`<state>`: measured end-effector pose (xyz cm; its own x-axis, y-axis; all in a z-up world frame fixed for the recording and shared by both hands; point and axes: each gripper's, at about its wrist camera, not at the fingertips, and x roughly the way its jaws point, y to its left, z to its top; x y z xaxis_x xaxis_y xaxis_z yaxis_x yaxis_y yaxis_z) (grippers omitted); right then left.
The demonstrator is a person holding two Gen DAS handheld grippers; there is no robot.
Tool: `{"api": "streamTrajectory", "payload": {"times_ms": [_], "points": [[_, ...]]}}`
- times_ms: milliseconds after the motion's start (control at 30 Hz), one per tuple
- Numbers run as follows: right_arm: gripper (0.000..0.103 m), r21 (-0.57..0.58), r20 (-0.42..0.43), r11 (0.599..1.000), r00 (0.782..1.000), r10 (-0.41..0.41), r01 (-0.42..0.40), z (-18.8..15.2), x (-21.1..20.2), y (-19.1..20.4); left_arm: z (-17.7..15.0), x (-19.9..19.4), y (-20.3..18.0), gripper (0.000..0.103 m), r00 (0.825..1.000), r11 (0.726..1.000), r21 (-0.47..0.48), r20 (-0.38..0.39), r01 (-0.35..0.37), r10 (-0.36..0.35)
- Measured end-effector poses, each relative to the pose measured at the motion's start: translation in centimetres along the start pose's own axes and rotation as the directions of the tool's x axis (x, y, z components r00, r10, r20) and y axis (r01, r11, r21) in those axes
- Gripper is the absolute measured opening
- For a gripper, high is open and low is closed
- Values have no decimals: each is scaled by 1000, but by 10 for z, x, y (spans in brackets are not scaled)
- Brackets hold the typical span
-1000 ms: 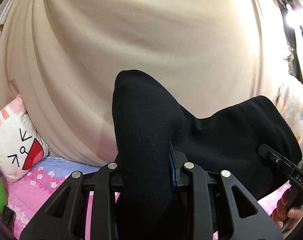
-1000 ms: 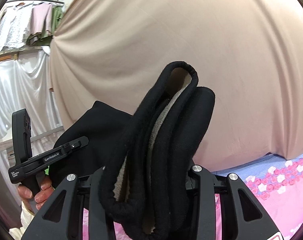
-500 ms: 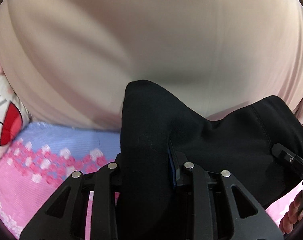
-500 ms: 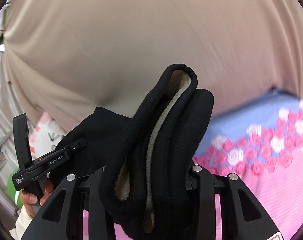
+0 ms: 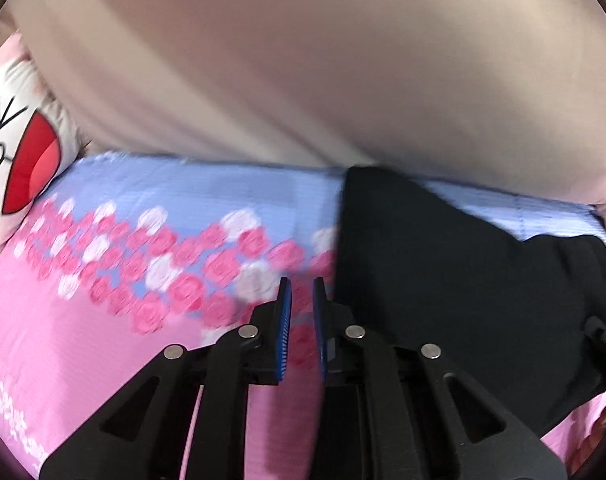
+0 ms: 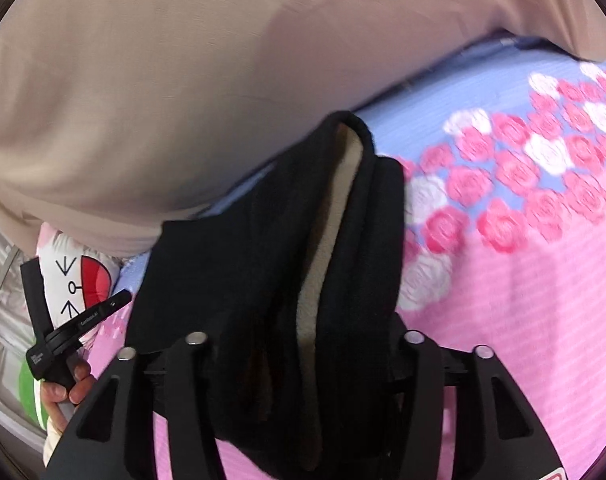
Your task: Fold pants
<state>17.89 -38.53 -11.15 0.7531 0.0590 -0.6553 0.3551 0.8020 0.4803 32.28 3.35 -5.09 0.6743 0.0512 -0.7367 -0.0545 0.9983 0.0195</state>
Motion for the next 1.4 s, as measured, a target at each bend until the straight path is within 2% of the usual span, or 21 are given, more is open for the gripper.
{"api": "streamTrajectory", "payload": {"times_ms": [67,133,200,300,367,500,600,667,700,733,767,800,833,867,1000,1133,1167,1233,1267,1333,1400], "points": [[63,5,11,999,999,-46,46,-2,-16,-1,-5,-3,8,11,1000,1000,10,-13,-4,4],[68,-2,69,994,991,-112,113,-2,-38,-5,-12,-17,12,20,1000,999,30,-19,-18,19],[69,-3,129,986,978,-164,166,-4,-61,-5,-16,-24,16,53,1000,1000,25,-31,-5,5],[69,-47,168,986,975,-147,157,-5,-83,11,-20,-33,24,84,993,993,-45,-37,109,-111],[69,-96,160,986,980,-118,134,-5,-86,20,-20,-30,23,88,985,983,-81,-51,162,-166],[72,-71,82,984,984,-160,166,-10,-67,7,-27,-3,15,88,961,964,-146,-136,222,-242],[72,60,-4,998,999,-36,36,-14,-49,-12,-30,12,14,88,925,929,-208,-165,306,-342],[72,77,-40,997,999,-2,5,-14,-39,-14,-31,20,15,83,906,904,-256,-167,342,-389],[72,84,-56,996,998,11,-6,-14,-33,-15,-31,21,14,62,898,897,-255,-163,362,-408],[72,103,-87,994,995,44,-35,-15,-24,-16,-30,23,11,55,874,877,-265,-178,400,-453],[66,118,-89,992,994,61,-50,-17,-18,-16,-30,22,11,49,872,872,-287,-180,397,-456],[41,101,-71,994,996,50,-42,-17,-17,-13,-28,20,11,39,867,867,-295,-180,402,-464],[35,93,-89,994,993,73,-65,-16,-14,-8,-26,15,10,35,874,872,-292,-178,393,-453],[34,103,-84,992,993,87,-79,-15,-20,-3,-23,9,11,22,877,874,-290,-173,389,-448],[32,52,-70,989,987,142,-139,-17,-59,23,-21,-29,25,18,843,837,-320,-166,445,-511],[45,30,-141,998,988,63,-60,-41,-57,9,-51,-20,23,22,844,866,-295,-245,403,-477],[48,49,-164,999,986,11,-3,-48,-48,-4,-57,-13,23,32,853,871,-298,-238,390,-464],[48,119,-133,992,989,58,-42,-52,-57,-15,-58,-20,26,35,867,875,-298,-210,382,-451],[48,101,-115,995,993,19,-8,-49,-68,-10,-55,-31,29,34,884,886,-290,-196,362,-425],[52,-14,31,993,993,-116,117,-39,-105,15,-46,-54,30,33,923,913,-249,-131,321,-361],[50,-88,116,987,985,-127,138,-27,-122,39,-28,-78,22,33,960,948,-181,-49,263,-276]]}}
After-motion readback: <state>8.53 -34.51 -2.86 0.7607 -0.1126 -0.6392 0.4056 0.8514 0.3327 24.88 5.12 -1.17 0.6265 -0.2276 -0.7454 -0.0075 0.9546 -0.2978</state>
